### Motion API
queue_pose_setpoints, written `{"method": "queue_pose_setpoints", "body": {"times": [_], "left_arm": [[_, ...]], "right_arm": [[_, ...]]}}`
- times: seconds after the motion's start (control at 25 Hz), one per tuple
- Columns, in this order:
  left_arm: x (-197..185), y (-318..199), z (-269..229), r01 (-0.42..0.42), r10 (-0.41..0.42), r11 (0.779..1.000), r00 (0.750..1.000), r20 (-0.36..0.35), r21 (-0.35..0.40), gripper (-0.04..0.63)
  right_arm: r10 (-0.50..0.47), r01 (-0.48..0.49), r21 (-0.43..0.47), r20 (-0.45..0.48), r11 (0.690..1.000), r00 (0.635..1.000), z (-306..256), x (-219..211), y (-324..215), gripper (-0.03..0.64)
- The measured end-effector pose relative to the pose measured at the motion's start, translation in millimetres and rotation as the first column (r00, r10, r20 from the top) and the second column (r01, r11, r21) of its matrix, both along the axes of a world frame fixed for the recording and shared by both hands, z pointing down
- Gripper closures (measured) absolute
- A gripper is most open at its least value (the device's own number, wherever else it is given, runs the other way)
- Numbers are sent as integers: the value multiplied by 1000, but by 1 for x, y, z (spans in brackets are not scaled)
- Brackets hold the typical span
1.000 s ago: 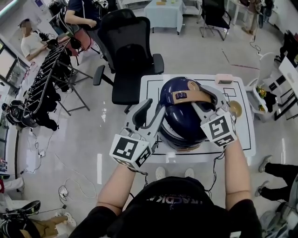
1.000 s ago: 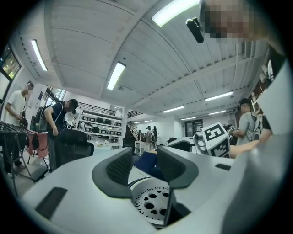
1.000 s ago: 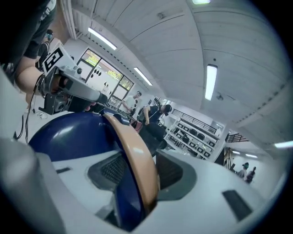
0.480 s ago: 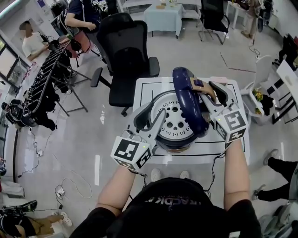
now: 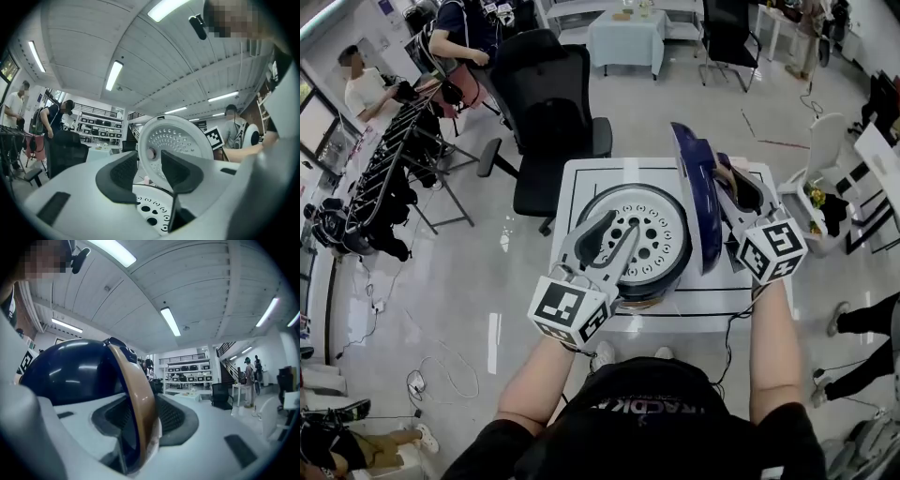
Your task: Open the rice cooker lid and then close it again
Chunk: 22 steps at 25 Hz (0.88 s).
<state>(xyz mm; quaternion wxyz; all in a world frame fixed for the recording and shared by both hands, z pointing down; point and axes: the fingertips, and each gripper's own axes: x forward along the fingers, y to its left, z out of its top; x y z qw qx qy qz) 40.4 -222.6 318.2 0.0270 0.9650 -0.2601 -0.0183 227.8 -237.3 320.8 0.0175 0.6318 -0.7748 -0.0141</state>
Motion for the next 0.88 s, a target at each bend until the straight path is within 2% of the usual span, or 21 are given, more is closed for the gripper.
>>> {"method": "queue_pose_setpoints", "body": {"times": [0.32, 0.88], "left_arm": [[30, 19, 8, 20, -20, 1000, 1000, 5, -10, 431], [57, 45, 16, 63, -62, 998, 998, 20, -23, 431]], "right_arm": [[-5, 6, -11, 58, 1000, 998, 10, 34, 11, 469], [-67, 68, -15, 54, 998, 996, 18, 47, 30, 454]]}}
